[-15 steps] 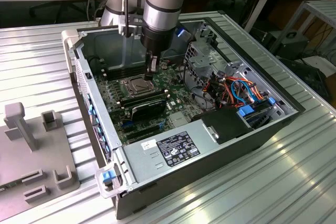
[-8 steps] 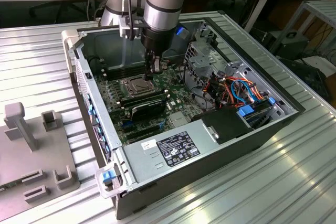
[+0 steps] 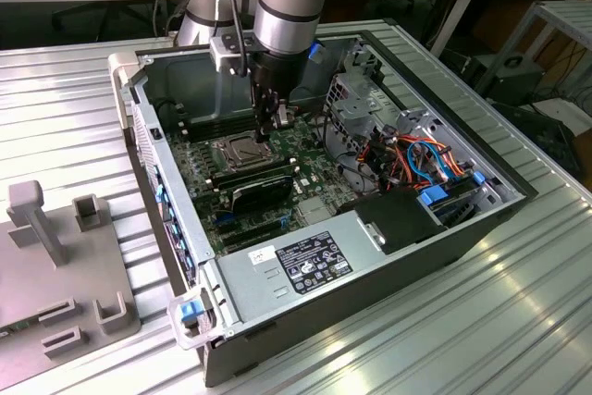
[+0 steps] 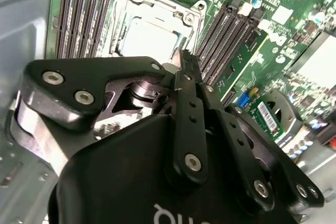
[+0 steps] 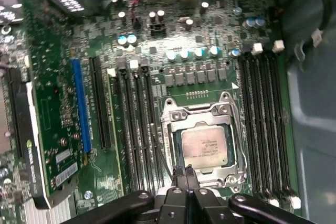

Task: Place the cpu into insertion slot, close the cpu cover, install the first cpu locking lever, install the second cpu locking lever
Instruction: 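Install the second cpu locking lever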

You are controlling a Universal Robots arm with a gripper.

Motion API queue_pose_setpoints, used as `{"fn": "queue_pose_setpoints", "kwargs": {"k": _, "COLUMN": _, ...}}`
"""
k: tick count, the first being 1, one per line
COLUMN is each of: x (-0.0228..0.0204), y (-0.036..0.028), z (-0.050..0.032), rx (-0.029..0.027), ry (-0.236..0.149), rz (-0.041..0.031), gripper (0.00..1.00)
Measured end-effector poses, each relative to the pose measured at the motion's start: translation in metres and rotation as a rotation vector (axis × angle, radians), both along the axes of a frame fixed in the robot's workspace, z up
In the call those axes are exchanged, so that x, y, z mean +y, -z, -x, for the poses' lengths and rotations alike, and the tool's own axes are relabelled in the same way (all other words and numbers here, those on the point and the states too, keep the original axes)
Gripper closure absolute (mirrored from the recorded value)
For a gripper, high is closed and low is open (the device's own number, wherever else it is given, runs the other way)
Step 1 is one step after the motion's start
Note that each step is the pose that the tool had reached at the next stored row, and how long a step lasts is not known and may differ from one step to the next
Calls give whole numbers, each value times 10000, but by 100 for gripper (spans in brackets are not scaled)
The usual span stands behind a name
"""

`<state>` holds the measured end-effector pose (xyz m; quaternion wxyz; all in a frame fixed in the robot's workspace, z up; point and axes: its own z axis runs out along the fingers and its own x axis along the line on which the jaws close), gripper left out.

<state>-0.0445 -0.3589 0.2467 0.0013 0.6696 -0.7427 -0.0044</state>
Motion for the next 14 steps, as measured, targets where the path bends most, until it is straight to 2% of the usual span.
{"fn": "queue_pose_setpoints", "kwargs": {"k": 14, "x": 0, "y": 0, "z": 0, "rx": 1, "ry": -72, "rz": -18, "gripper": 89}}
